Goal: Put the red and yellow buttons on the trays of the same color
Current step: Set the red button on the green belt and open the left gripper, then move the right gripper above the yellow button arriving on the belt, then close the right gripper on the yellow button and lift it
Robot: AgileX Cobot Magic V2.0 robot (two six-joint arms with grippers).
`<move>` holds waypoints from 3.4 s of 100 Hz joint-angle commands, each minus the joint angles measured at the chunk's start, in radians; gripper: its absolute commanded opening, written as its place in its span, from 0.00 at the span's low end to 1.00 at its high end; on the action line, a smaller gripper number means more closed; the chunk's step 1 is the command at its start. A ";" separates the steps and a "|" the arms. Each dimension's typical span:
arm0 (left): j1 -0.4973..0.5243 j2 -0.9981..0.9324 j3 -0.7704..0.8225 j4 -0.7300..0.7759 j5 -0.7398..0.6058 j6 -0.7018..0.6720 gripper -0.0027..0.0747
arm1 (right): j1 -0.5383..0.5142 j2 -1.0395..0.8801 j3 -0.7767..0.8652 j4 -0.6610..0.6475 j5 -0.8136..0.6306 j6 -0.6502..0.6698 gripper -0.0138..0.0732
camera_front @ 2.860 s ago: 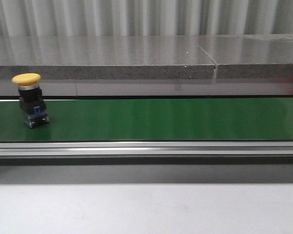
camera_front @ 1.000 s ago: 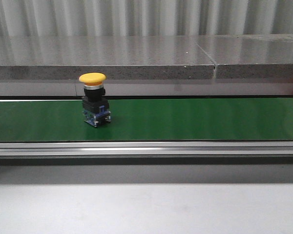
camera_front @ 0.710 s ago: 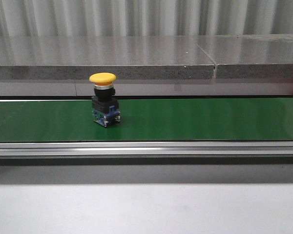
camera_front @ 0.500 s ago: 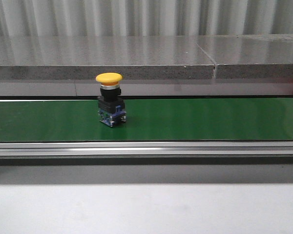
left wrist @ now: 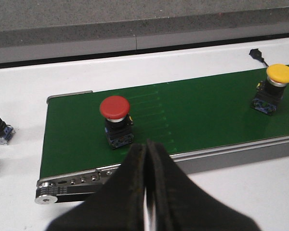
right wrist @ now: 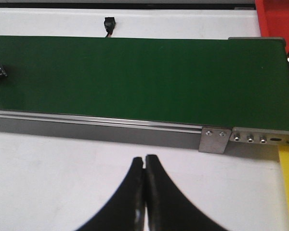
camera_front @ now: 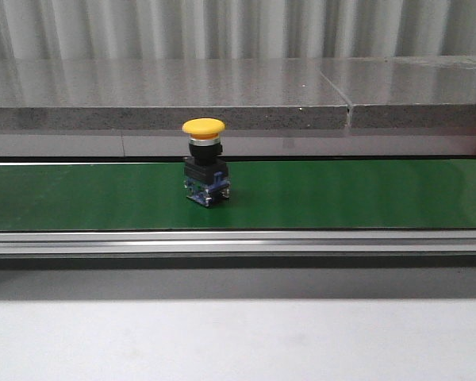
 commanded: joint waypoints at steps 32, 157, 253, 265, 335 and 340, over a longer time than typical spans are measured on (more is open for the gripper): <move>-0.009 -0.191 0.068 -0.023 -0.045 0.001 0.01 | 0.003 0.006 -0.026 -0.001 -0.066 -0.010 0.02; -0.009 -0.191 0.068 -0.023 -0.040 0.001 0.01 | 0.048 0.321 -0.277 0.024 -0.036 -0.026 0.03; -0.009 -0.191 0.068 -0.023 -0.040 0.001 0.01 | 0.207 1.119 -0.924 0.132 0.400 -0.273 0.80; -0.009 -0.191 0.068 -0.023 -0.040 0.001 0.01 | 0.207 1.180 -0.958 0.132 0.393 -0.310 0.80; -0.009 -0.191 0.068 -0.023 -0.040 0.001 0.01 | 0.203 1.289 -0.972 0.069 0.301 -0.347 0.36; -0.009 -0.191 0.068 -0.023 -0.040 0.001 0.01 | 0.203 1.287 -0.972 0.068 0.299 -0.347 0.37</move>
